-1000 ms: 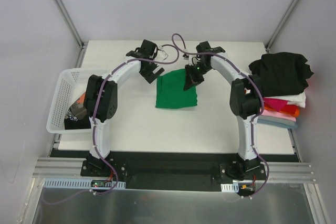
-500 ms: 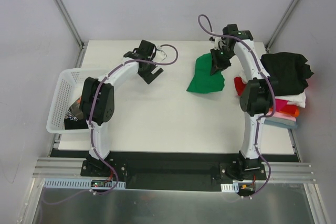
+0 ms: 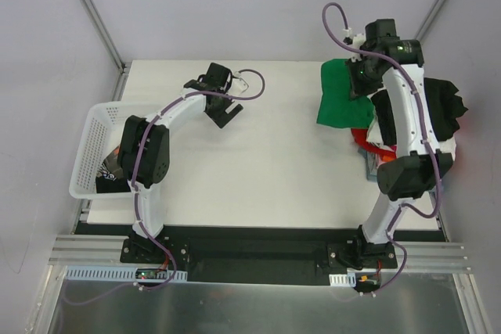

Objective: Fold and stack the t-shirts
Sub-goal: Put the neatly folded tshirt into the corner of the board with the right arm

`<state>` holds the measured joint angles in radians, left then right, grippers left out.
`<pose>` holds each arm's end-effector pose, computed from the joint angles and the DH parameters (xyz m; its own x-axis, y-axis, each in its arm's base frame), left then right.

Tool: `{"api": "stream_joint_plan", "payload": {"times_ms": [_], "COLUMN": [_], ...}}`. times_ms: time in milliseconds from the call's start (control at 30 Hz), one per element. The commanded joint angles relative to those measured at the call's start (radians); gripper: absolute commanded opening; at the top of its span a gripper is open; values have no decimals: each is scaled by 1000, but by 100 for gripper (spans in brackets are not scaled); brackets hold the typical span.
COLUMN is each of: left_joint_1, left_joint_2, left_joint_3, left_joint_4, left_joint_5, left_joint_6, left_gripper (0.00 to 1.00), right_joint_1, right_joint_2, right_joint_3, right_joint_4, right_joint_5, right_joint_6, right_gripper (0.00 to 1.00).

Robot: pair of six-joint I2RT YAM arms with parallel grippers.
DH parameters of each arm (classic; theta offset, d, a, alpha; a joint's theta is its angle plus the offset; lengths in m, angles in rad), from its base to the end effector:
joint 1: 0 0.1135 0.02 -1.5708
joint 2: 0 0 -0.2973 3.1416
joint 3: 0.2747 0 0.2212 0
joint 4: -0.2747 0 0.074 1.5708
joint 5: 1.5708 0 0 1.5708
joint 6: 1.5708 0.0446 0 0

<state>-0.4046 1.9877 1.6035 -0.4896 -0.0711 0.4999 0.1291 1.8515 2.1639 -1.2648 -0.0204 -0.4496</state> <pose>0.4023 -0.1688 0.2703 -0.4505 0.7130 -0.5373 0.6457 0.6758 0.3555 0.3522 0.0466 0.4251 -0.6667 -0.5247 -0.5293 -0.4776 0.8460 -0.2370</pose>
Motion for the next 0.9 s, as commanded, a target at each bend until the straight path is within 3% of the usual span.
{"api": "stream_joint_plan", "payload": {"times_ms": [0,600,867], "left_joint_1": [0,-8,-11], "left_joint_2": [-53,-69,-66], "left_joint_3": [-25,-59,-56], "left_joint_4": [14,23,22], "left_joint_5": [28,8,-1], "left_joint_6": [-15,-20,-20], "left_gripper": [91,90,90], "right_joint_1": [-52,-292,-424], "right_joint_2": [-103,-141,-216], "right_joint_3": [-21,195,88], "right_joint_4": [-1,4,42], "right_joint_5": [62,51,-42], "right_joint_6": [-9,-80,-104], "right_gripper": [1,1,1]}}
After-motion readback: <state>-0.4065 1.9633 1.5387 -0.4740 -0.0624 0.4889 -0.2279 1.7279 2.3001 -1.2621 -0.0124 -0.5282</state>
